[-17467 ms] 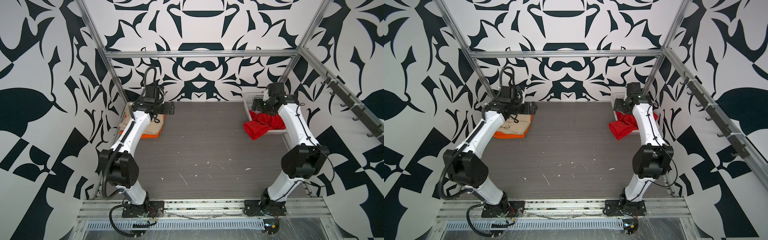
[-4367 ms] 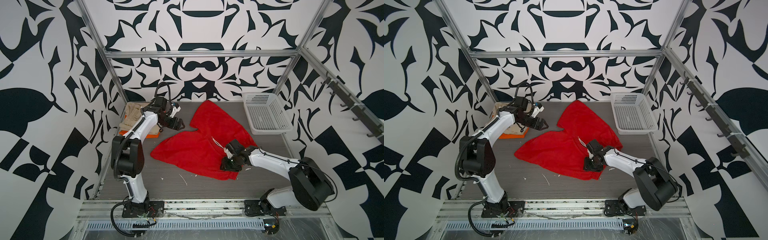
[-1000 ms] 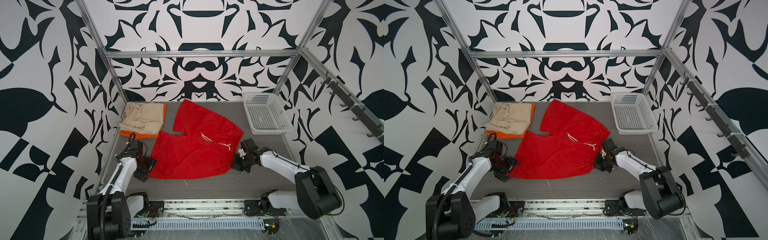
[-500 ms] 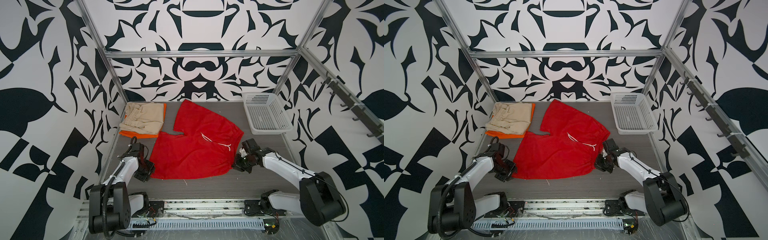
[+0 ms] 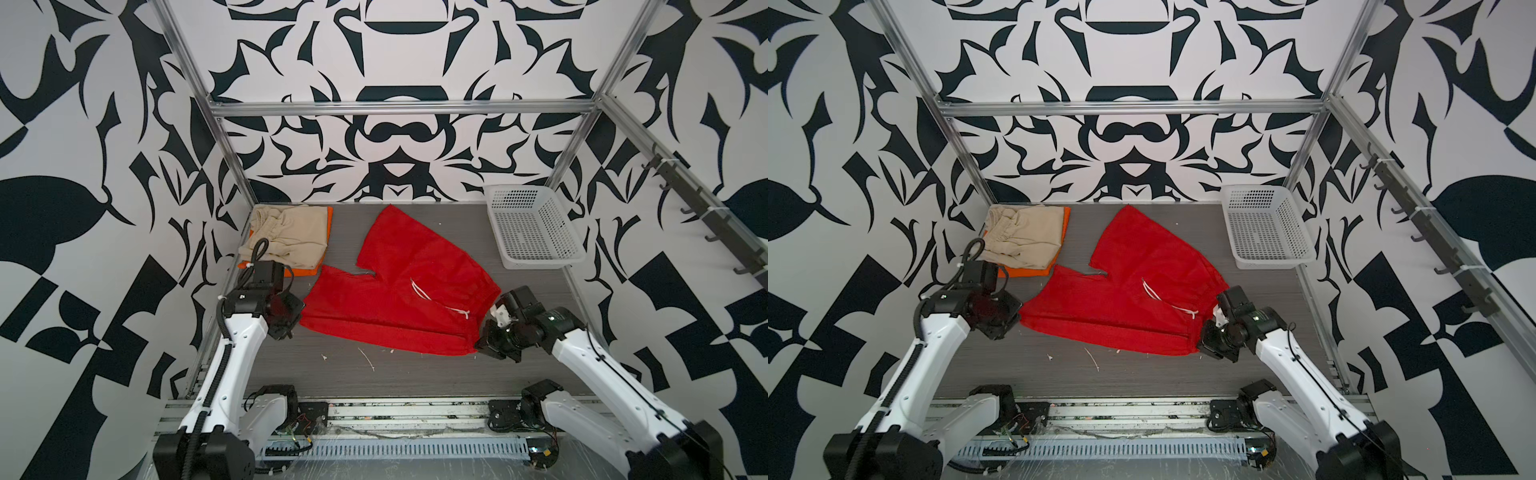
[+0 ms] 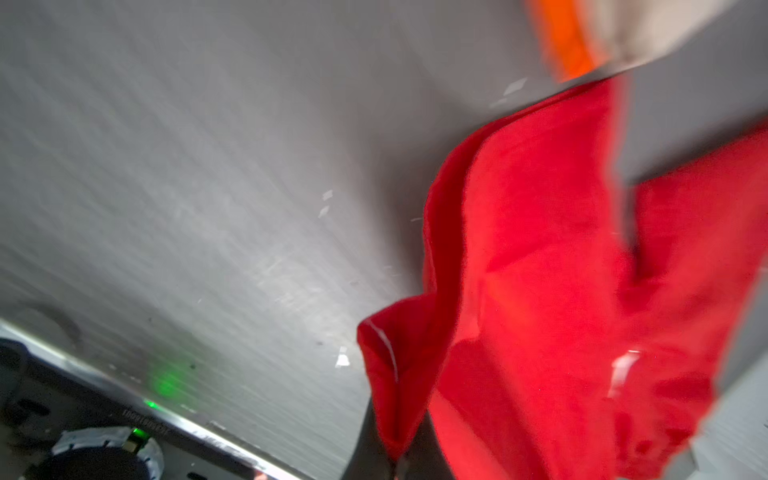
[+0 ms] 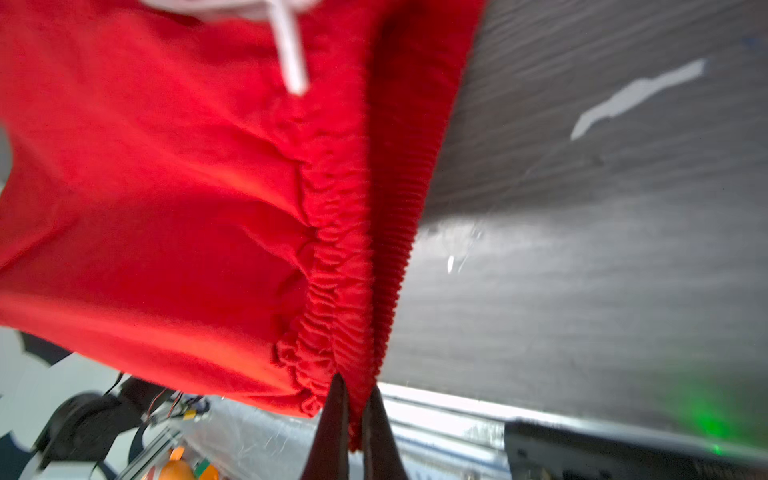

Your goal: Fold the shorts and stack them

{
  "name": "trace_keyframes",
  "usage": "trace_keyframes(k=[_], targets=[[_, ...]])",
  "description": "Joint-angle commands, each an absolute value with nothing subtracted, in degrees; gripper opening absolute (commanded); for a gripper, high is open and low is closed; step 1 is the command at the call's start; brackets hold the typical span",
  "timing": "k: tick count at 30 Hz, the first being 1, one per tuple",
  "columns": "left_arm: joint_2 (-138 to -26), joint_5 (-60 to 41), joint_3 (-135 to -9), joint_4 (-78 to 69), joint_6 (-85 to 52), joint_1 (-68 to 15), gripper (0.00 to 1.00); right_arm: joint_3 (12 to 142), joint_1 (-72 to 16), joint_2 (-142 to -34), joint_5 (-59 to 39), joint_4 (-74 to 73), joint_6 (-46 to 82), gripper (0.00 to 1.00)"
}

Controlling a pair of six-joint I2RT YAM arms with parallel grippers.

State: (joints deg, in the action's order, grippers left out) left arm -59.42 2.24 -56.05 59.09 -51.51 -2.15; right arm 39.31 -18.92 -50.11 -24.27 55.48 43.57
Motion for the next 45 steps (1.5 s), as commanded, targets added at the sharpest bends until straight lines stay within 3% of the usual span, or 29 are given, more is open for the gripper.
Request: trace_keyframes(k=[1,9,20,26,30,32,34,35,37,38,41,45], targets=[[-65.48,10.36,-67.84,66.19,-44.87,-4.42,0.00,46.13,-18.90,-49.00,-24.42,66.36,42.93,0.00],[-92.48,16.96,-105.59,63.97,-29.59,-11.78,0.00,56.70,-13.17,-58.50,-25.69,71.94,32.66,0.00],[-129.67,14.54,-153.61,62.68,-20.93,-19.24,0.00,53.89,4.81,-69.27,-34.53,73.39,21.19,0.00],[-134.47,9.42,-146.81,44.71,-20.75,-22.38,0.00,51.33,11.33,-76.01,-32.37,71.58,17.96,0.00],[-144.19,7.80,-153.32,41.01,-20.26,-24.58,0.03,49.51,14.45,-79.62,-29.25,65.59,20.69,0.00],[-148.24,5.63,-155.84,39.03,-21.00,-24.95,0.13,48.20,15.33,-80.83,-26.71,61.75,22.32,0.00],[-149.87,4.99,-155.28,37.04,-21.64,-25.15,0.38,47.65,16.42,-81.47,-24.61,58.91,23.46,0.00],[-149.75,4.99,-154.90,36.97,-21.25,-25.38,0.53,48.12,17.14,-81.41,-25.01,58.10,23.55,0.07],[-147.52,6.31,-152.42,37.23,-20.27,-25.65,0.67,49.34,17.90,-79.45,-26.01,56.53,25.20,0.34],[-144.98,7.07,-150.07,37.35,-19.40,-25.71,0.73,50.32,18.40,-78.14,-26.60,55.71,26.09,0.39],[-135.00,8.39,-138.61,35.90,-13.45,-27.29,0.84,52.82,19.86,-74.76,-25.27,54.96,28.00,0.51],[-120.59,-0.38,-118.46,29.63,-1.64,-33.35,0.84,53.45,21.25,-71.32,-22.01,53.14,29.29,0.58]])
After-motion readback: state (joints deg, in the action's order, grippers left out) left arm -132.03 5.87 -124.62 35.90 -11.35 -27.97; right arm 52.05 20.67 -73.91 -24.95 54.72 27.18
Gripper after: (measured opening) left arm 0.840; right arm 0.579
